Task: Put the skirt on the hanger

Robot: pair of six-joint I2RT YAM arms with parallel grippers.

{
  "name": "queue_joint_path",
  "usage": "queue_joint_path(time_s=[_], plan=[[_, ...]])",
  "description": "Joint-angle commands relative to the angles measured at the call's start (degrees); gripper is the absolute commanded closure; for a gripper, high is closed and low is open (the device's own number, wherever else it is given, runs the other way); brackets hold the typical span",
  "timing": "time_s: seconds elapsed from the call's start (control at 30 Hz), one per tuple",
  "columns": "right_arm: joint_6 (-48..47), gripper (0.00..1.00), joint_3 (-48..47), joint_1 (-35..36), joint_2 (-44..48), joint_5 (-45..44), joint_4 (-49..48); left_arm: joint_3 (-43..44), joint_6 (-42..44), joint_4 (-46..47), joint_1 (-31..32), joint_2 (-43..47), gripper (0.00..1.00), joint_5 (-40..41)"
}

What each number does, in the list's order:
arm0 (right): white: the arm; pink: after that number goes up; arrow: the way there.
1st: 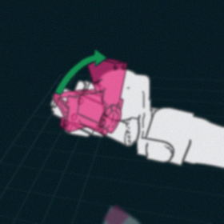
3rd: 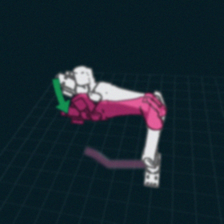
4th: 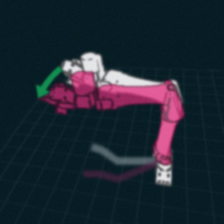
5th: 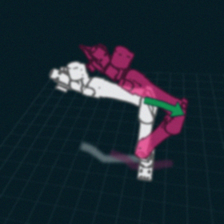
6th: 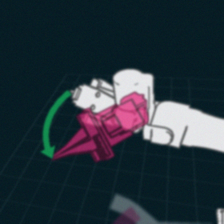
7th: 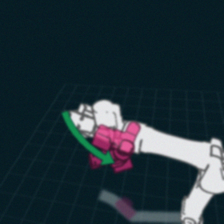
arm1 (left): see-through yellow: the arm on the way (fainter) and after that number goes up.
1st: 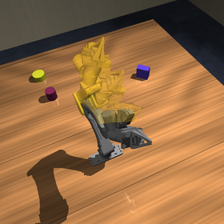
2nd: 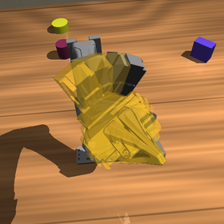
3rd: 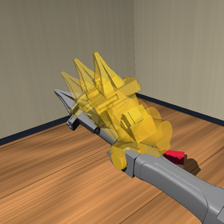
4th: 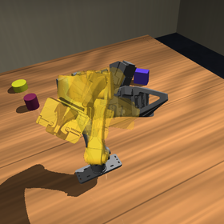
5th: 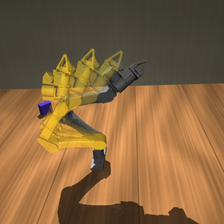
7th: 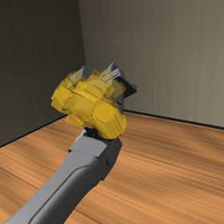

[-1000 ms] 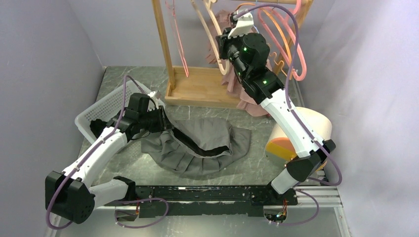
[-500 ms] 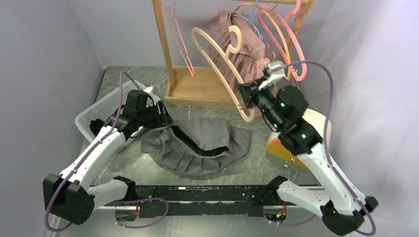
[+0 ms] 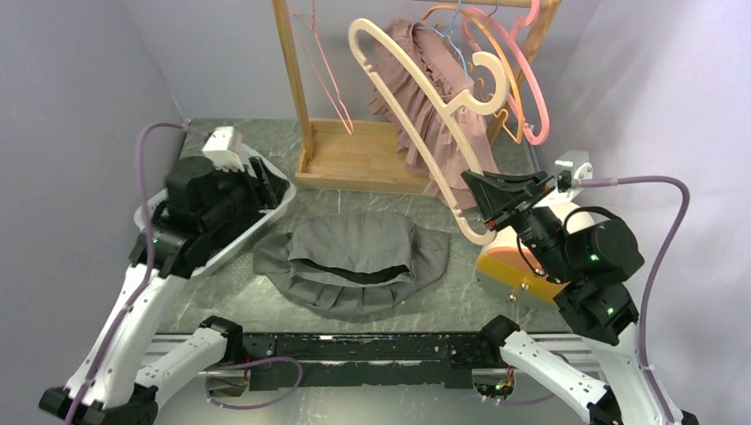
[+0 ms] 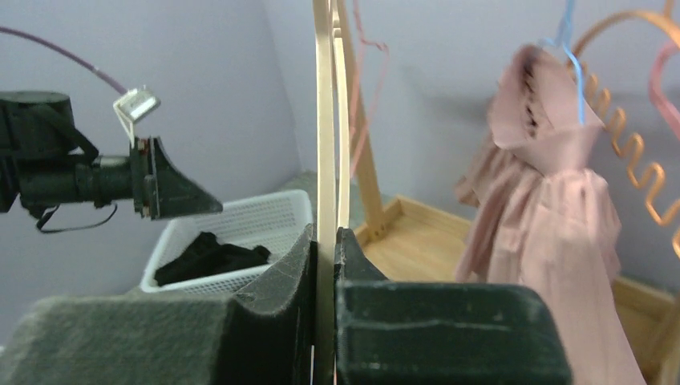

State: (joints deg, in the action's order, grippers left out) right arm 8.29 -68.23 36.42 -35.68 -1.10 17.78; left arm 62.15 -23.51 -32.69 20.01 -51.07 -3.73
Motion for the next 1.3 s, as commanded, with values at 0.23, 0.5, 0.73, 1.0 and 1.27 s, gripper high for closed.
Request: queue_joint_path(time_s=[0.23, 0.5, 0.73, 1.0, 1.27], plan=[[-8.0, 1.00, -1.1, -0.2, -8.9, 31.2, -0.4, 12.4, 17.0, 8.3, -0.5, 11.9, 0.22, -4.3], [-13.5, 1.00, 3.6, -0.2, -14.1, 42.2, 1.4, 4.6, 19.9, 9.0, -0.5, 17.3, 0.23, -12.0], [-21.3, 1.00, 3.9, -0.1, -16.1, 50.4, 8.7, 3.4, 29.7, 0.3, -0.5, 10.5, 0.27, -38.6], [-23.7, 1.00, 3.2, -0.2, -18.0, 50.8, 11.7, -2.9, 37.5, 0.5, -0.4, 13.9, 0.31, -54.7], [-25.7, 1.00, 3.0, -0.2, -17.7, 53.7, 12.6, -6.6, 39.5, -0.4, -0.4, 12.8, 0.43, -55.0]])
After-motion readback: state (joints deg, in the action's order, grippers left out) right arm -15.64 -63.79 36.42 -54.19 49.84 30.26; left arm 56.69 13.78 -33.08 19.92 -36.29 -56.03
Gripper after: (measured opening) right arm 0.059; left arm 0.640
